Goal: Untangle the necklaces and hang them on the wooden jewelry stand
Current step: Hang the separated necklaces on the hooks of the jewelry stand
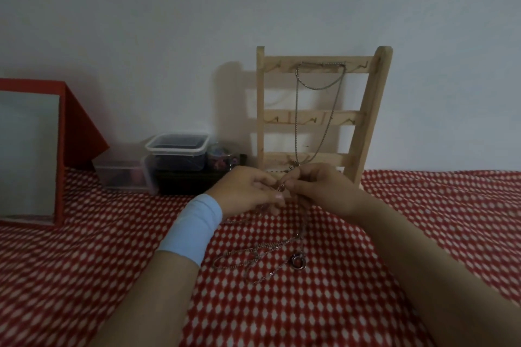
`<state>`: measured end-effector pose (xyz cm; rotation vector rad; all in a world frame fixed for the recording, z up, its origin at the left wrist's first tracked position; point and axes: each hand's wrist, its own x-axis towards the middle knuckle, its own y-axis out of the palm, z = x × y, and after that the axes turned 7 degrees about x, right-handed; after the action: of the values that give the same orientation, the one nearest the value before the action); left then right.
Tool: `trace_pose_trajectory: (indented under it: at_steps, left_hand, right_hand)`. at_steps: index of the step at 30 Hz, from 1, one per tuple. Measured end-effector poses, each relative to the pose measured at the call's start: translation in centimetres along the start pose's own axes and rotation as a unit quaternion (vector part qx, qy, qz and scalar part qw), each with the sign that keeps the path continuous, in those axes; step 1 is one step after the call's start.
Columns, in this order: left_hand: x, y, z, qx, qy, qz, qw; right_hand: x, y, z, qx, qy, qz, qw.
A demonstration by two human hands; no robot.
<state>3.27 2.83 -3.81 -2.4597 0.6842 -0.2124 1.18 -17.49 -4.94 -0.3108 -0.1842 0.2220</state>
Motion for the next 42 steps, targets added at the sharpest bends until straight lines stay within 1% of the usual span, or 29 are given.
trace_pose_trajectory:
  at_steps: [3, 5, 9, 13, 18, 23, 26, 30, 35, 38, 42]
  left_hand:
    - [0.1, 0.0, 0.2, -0.05, 0.008, -0.024, 0.998]
    - [0.2, 0.0, 0.6, -0.051, 0.014, -0.037, 0.998]
    - [0.2, 0.2, 0.7, -0.074, 0.014, -0.036, 0.997]
    - [0.1, 0.4, 0.4, -0.075, -0.004, -0.041, 0.996]
    - [0.1, 0.5, 0.2, -0.081, -0.01, -0.054, 0.995]
    - [0.0, 0.5, -0.1, -0.03, 0.014, -0.055, 0.998]
    - [0.0, 0.7, -0.2, -0.022, 0.019, -0.063, 0.998]
    - [0.1, 0.6, 0.0, -0.046, 0.026, -0.067, 0.996]
    - [0.0, 0.6, -0.1, -0.103, 0.017, -0.051, 0.993]
    - [-0.1, 0.6, -0.2, -0.101, 0.012, -0.041, 0.994]
    - [0.0, 0.8, -0.3, -0.075, 0.005, -0.059, 0.995]
  right_hand:
    - [0.1, 0.2, -0.1, 0.001, -0.012, -0.018, 1.0]
    - [0.1, 0.3, -0.3, 0.005, -0.015, -0.032, 0.999]
    - [0.1, 0.6, -0.5, 0.011, -0.028, -0.074, 0.997]
    - [0.1, 0.9, -0.6, -0.016, -0.049, -0.11, 0.993]
    - [-0.3, 1.0, 0.2, 0.012, -0.022, -0.1, 0.995]
    - [-0.1, 1.0, 0.2, -0.037, -0.009, -0.09, 0.995]
    - [-0.2, 0.7, 0.2, -0.051, -0.006, -0.079, 0.996]
    - [-0.3, 0.7, 0.4, -0.04, -0.005, -0.07, 0.997]
    - [-0.3, 0.6, 0.5, -0.007, 0.013, -0.083, 0.996]
    - [-0.4, 0.5, 0.4, -0.005, 0.02, -0.07, 0.997]
    - [-0.4, 0.5, 0.5, -0.009, 0.017, -0.053, 0.998]
